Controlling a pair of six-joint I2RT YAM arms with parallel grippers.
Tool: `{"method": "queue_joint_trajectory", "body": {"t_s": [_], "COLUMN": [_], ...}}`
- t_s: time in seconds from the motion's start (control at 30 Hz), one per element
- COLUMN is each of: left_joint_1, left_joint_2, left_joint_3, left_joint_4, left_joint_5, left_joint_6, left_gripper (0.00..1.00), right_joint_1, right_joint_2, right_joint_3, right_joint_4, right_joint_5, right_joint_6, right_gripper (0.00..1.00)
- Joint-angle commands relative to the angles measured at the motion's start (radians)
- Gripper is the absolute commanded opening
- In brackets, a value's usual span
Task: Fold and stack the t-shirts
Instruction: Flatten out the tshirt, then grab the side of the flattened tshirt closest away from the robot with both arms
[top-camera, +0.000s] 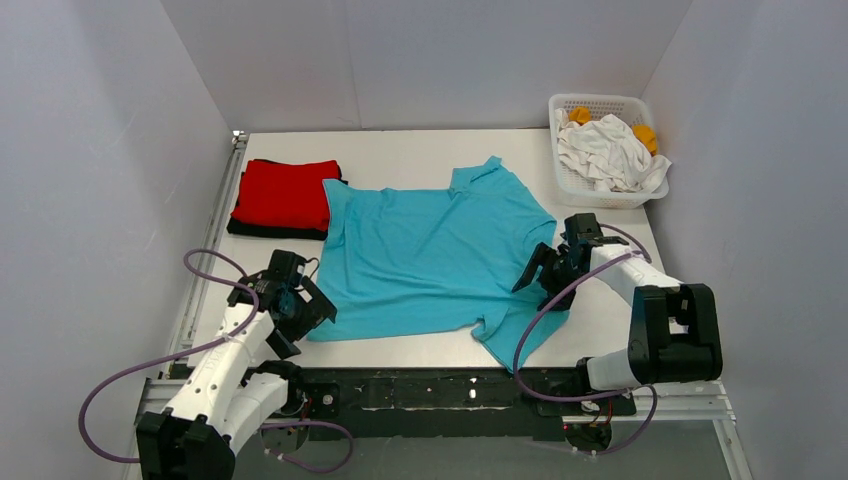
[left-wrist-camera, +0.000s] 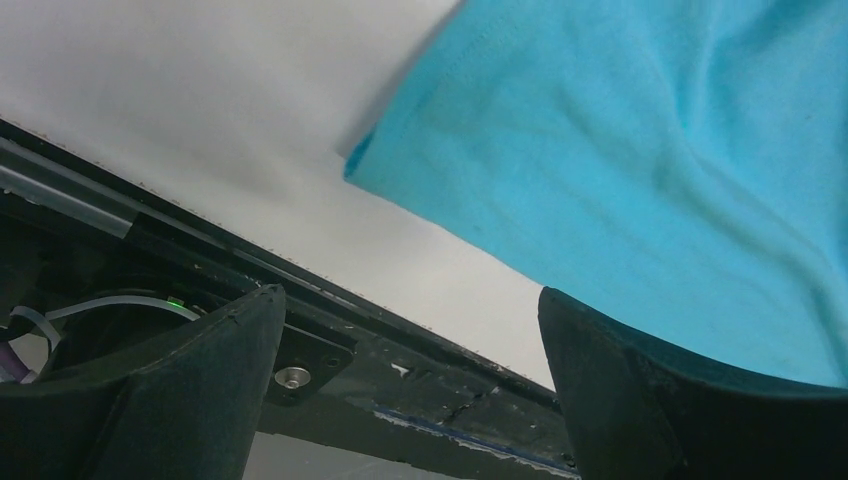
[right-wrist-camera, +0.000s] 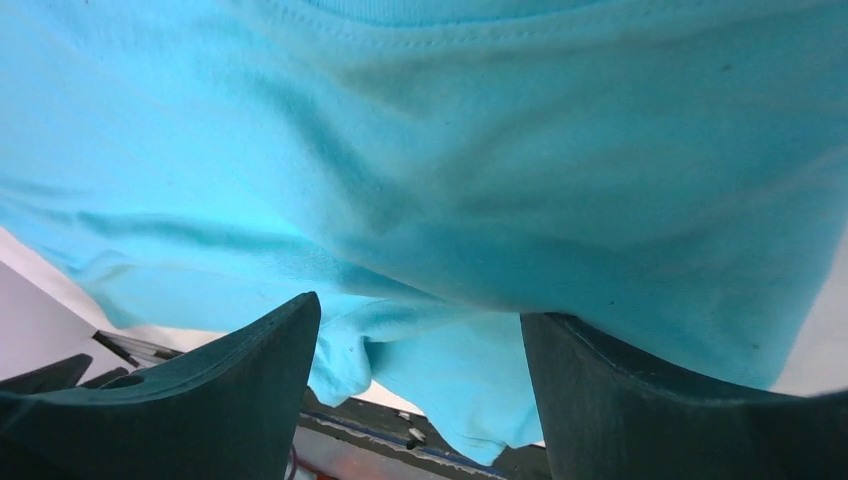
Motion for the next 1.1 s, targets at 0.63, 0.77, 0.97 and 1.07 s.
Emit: {"method": "queue_joint_trajectory", "body": {"t_s": [0.63, 0.77, 0.97, 1.07], "left_joint_1": [0.004, 0.005, 0.018, 0.021], "left_joint_2": [0.119, 0.178, 0.273, 0.306], "left_joint_3": [-0.181, -0.176, -0.144, -0.128], "left_joint_4": [0.083, 0.142, 0.184, 0.188], "left_joint_5": [-0.029, -0.016, -0.025, -0.009], "left_joint_6": [-0.099, -0.092, -0.027, -0.013], "left_gripper": [0.52, 0.44, 0.12, 0.00], "right_joint_1": [0.006, 0.156, 0.367, 0.461], "right_joint_2": [-0.338, -0.382, -0.441, -0.471], "right_joint_3": [0.107, 0.114, 0.067, 0.005], "right_joint_4": [-0.254, -0.351, -0.427, -0.408], "right_joint_5": [0.193, 0.251, 0.266, 0.225], "right_joint_6": [-0.070, -0.015, 0.100, 0.136], "right_gripper": [0.86, 0.86, 0.81, 0.75]}}
